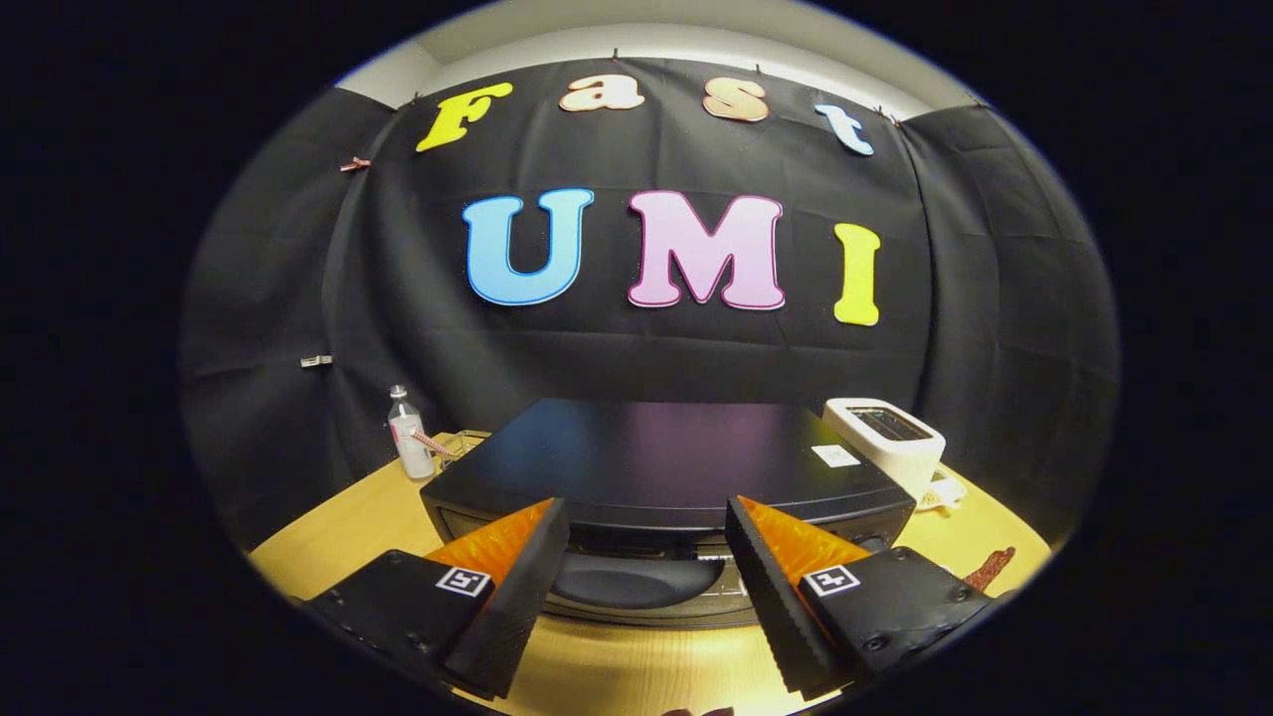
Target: Open the toaster oven, put the food inside, and close the toaster oven door.
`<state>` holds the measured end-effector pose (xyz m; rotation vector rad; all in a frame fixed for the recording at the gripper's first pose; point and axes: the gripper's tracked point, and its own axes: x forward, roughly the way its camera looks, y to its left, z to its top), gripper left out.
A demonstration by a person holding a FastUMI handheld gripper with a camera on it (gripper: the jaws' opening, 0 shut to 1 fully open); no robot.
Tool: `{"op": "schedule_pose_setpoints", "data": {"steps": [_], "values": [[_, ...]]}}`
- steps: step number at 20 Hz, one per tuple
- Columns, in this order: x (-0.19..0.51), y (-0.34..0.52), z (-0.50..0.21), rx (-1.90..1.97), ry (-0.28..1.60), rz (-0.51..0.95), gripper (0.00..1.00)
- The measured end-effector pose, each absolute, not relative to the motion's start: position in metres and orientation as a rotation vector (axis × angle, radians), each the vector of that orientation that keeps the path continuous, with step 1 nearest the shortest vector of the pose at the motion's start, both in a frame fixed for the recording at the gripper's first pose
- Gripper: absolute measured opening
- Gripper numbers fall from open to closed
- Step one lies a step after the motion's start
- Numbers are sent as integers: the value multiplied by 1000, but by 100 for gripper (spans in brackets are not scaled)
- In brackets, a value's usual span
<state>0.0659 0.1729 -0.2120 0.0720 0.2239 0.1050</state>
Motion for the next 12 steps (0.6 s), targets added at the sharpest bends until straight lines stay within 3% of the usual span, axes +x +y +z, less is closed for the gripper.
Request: {"op": "schedule_pose_setpoints", "data": {"steps": [12], "values": [[15,172,-238,93,310,65,98]]}}
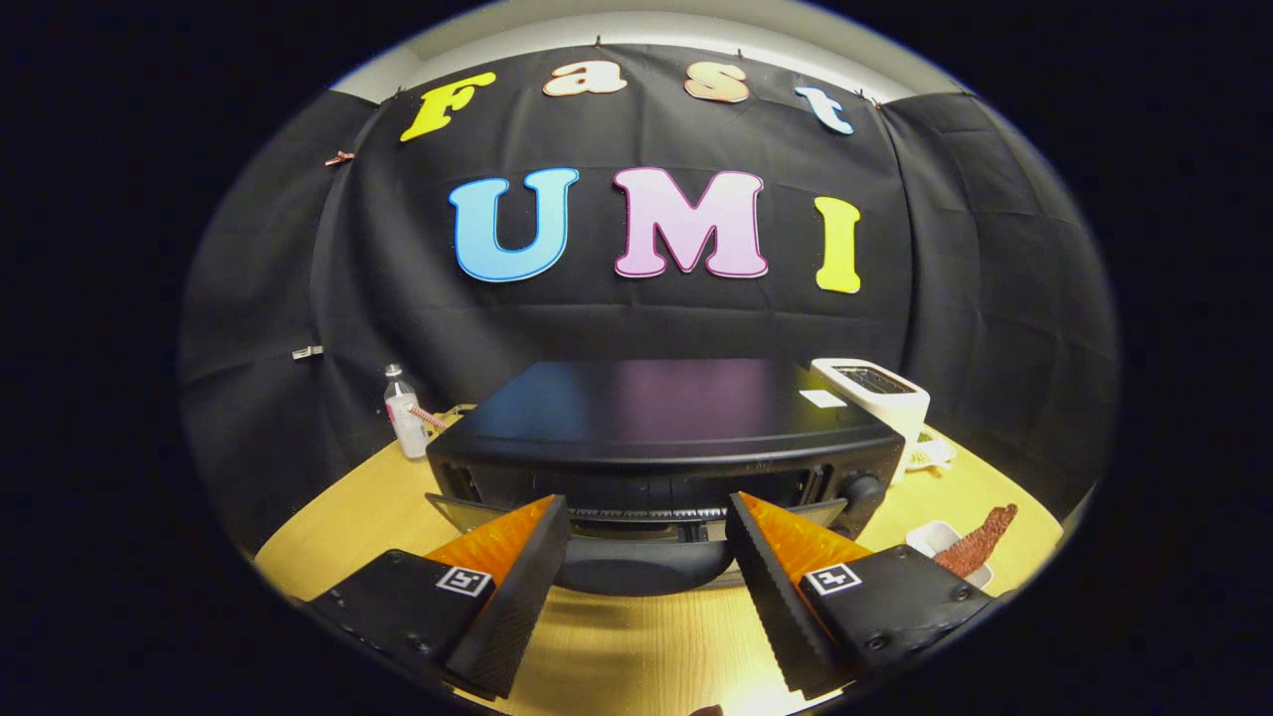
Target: Open the toaster oven, put the food inside, and close the toaster oven door.
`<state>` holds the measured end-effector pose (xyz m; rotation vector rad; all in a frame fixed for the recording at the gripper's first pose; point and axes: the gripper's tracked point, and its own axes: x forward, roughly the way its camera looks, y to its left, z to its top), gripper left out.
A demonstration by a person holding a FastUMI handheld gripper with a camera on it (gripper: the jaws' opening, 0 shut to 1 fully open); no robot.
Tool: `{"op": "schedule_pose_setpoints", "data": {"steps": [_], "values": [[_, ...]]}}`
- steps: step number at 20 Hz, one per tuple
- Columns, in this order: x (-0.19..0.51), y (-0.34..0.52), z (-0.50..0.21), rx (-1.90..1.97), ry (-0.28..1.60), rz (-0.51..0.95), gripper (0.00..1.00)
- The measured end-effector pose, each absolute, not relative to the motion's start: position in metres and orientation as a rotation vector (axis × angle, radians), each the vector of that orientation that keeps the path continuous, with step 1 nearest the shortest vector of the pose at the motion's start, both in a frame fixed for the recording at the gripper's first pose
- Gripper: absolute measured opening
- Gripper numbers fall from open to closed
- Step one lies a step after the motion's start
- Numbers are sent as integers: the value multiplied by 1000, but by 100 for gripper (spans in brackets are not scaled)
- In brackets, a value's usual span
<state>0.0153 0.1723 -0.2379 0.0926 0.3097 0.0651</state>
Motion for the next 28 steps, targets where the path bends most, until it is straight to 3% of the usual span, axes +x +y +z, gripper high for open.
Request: {"op": "schedule_pose_setpoints", "data": {"steps": [8,14,23,28], "values": [[-48,169,-283,49,482,66,97],[-90,173,-347,102,726,87,99],[-106,166,-329,88,746,242,98],[-95,131,-275,90,621,289,98]]}}
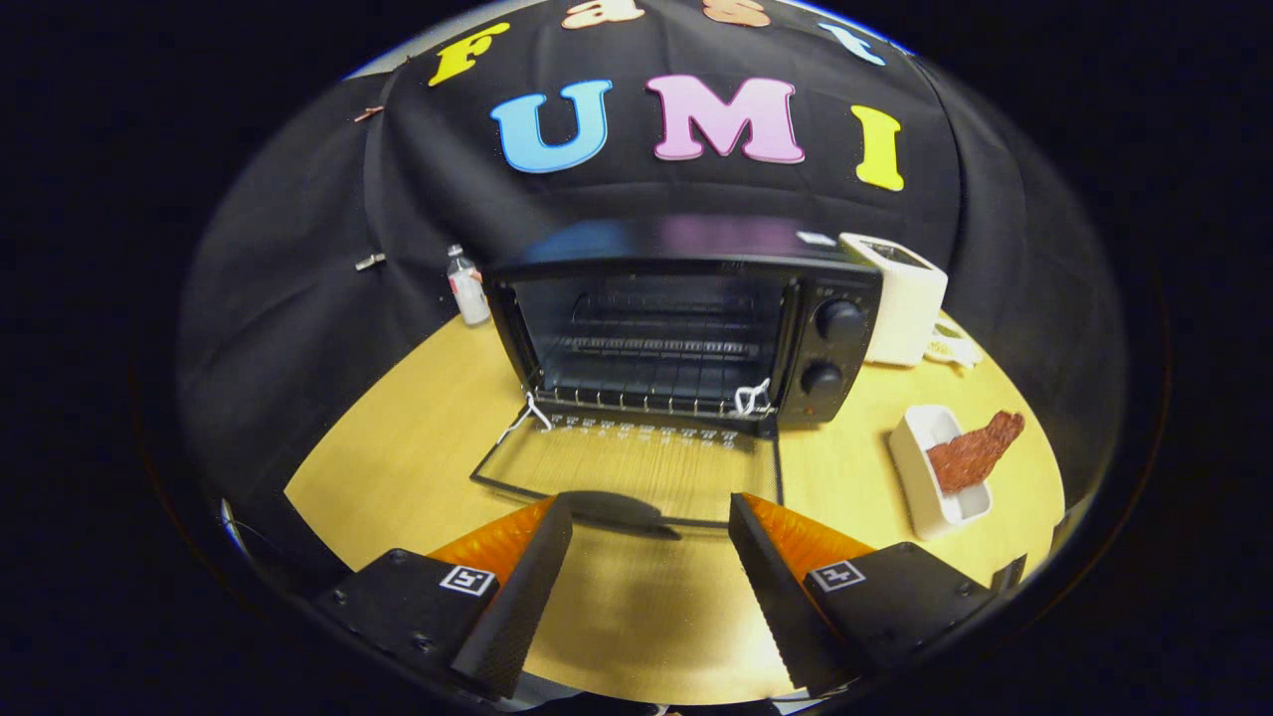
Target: Open the toaster oven, put the food inside, and close the toaster oven door.
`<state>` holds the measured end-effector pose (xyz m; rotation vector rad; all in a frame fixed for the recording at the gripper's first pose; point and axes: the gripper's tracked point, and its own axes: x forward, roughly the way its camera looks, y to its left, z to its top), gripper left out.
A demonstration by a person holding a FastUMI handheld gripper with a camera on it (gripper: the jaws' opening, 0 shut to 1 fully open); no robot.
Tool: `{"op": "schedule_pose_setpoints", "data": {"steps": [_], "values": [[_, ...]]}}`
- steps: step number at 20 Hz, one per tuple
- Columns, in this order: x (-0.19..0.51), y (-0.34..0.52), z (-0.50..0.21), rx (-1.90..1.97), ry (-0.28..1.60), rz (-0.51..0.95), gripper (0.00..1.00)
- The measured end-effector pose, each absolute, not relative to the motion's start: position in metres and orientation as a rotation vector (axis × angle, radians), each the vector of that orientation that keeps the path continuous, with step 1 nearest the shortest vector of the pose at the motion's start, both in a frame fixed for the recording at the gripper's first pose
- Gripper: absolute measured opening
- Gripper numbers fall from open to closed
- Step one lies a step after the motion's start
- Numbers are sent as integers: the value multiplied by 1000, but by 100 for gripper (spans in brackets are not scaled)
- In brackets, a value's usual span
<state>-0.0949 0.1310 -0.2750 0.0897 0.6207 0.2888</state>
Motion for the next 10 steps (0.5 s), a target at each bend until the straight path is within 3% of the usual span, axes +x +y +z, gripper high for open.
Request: {"op": "schedule_pose_setpoints", "data": {"steps": [10], "values": [[-59,8,-176,145,432,308,98]]}}
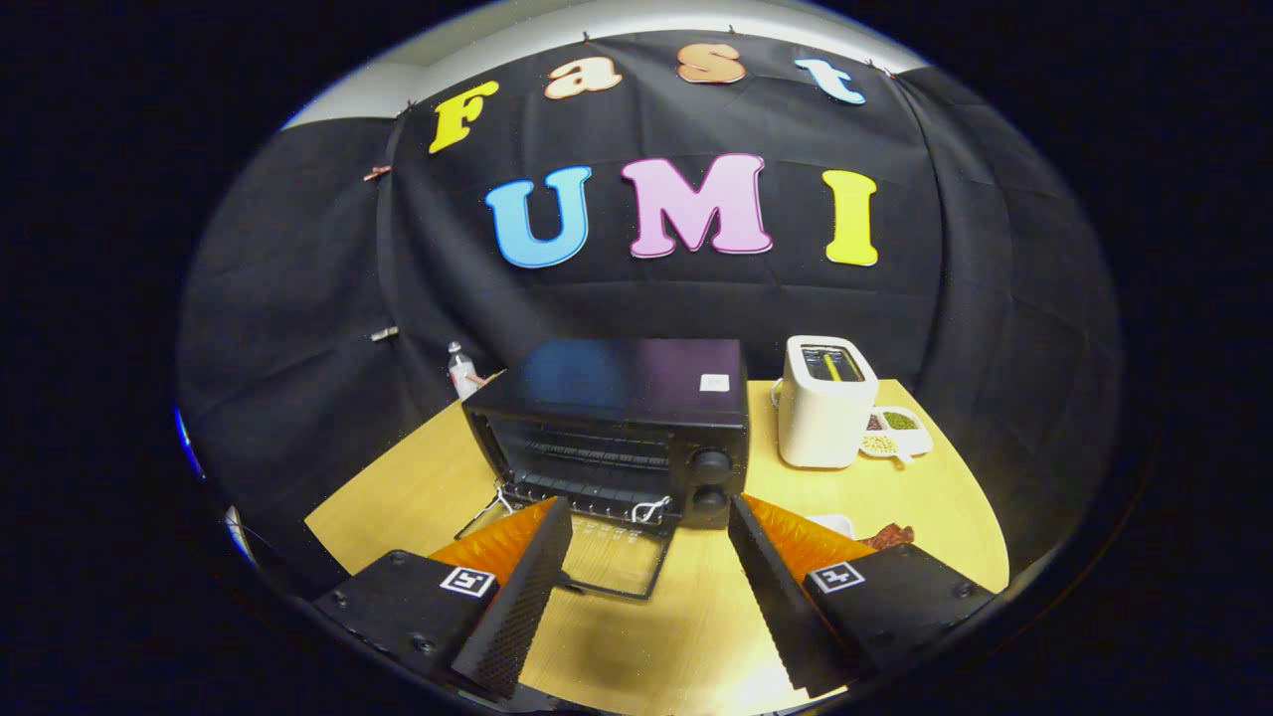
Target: Open the toaster oven, put the food inside, and close the toaster oven door.
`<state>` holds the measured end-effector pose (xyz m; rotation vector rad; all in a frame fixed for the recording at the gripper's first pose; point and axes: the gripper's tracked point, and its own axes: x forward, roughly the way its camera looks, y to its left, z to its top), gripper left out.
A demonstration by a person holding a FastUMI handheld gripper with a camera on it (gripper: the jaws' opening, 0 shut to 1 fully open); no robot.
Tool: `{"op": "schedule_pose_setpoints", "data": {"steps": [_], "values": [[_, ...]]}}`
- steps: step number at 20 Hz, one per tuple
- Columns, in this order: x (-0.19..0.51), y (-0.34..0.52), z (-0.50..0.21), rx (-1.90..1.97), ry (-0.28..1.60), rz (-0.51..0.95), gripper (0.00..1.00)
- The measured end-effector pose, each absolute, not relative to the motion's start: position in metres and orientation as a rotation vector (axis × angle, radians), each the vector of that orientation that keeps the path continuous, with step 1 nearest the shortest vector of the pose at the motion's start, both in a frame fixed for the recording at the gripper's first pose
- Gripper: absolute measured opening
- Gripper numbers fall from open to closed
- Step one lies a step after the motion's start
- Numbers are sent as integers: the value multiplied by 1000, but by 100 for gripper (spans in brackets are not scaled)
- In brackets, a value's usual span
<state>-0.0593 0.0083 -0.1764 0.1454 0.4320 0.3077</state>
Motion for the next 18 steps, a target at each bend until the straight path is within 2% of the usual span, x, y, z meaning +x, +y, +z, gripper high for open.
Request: {"op": "schedule_pose_setpoints", "data": {"steps": [3,9,17,18], "values": [[-48,-47,-180,176,425,269,98],[-32,-151,-239,282,505,144,99],[-5,-173,-338,524,704,177,96],[-4,-169,-347,557,733,187,93]]}}
